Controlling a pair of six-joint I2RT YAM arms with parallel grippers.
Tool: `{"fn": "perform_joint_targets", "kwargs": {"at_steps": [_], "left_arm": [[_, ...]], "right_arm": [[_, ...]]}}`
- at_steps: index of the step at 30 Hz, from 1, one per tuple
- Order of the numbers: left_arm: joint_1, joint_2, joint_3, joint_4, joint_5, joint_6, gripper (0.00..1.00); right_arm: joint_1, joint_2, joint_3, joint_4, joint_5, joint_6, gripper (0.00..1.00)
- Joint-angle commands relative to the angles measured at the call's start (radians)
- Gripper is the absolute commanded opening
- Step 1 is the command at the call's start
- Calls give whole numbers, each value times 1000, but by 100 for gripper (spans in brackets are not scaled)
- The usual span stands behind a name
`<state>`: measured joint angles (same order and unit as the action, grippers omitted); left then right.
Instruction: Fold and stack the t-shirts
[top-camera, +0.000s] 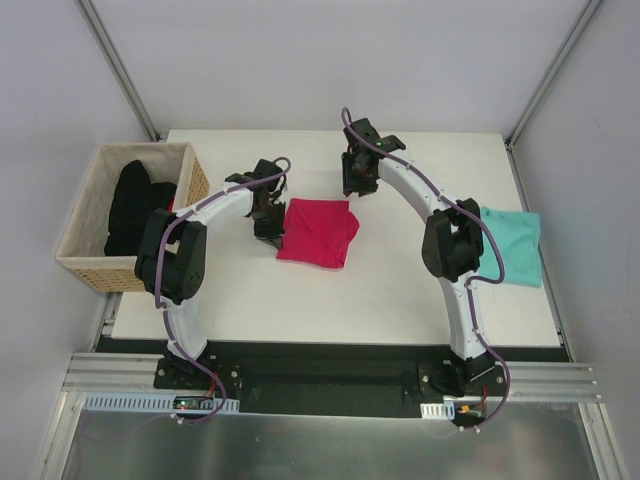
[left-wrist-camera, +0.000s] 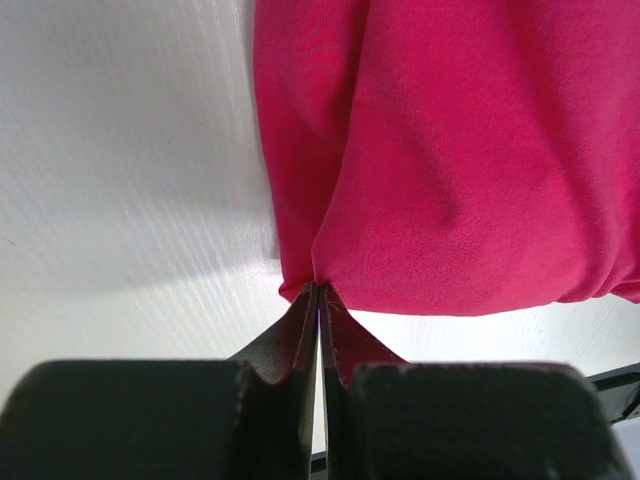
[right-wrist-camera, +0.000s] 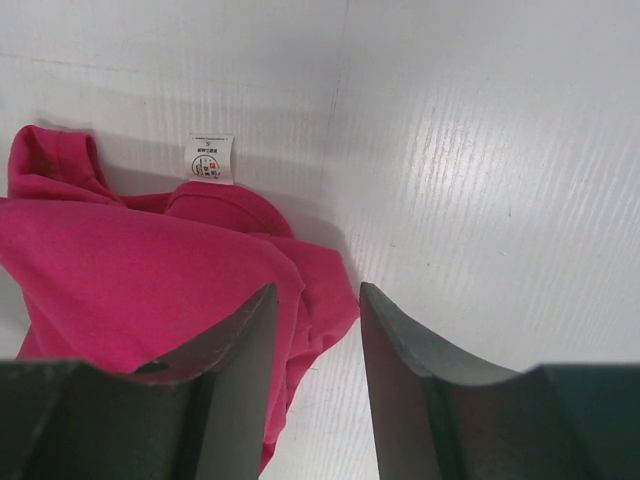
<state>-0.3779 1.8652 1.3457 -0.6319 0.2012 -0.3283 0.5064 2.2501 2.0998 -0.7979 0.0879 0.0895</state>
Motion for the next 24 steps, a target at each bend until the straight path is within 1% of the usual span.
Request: {"fn": "perform_joint_targets", "kwargs": {"at_steps": [1,15,18,22,24], "left_arm": [[11,6,27,0,9,15,0],[11,2,18,-2,9,11,0],[11,-1,13,0,6,12,0],[11,-3,12,0,6,11,0],[11,-5,10,-2,4,9,0]], "right_arm": [[1,-9,-3,0,-19,18,41],[14,-21,-67,31,-31,35,38],[14,-18,-67,29,-34,33,32],[14,-12,-61,31,-42,33,26],[15,-9,-60,31,-45,35,26]]}}
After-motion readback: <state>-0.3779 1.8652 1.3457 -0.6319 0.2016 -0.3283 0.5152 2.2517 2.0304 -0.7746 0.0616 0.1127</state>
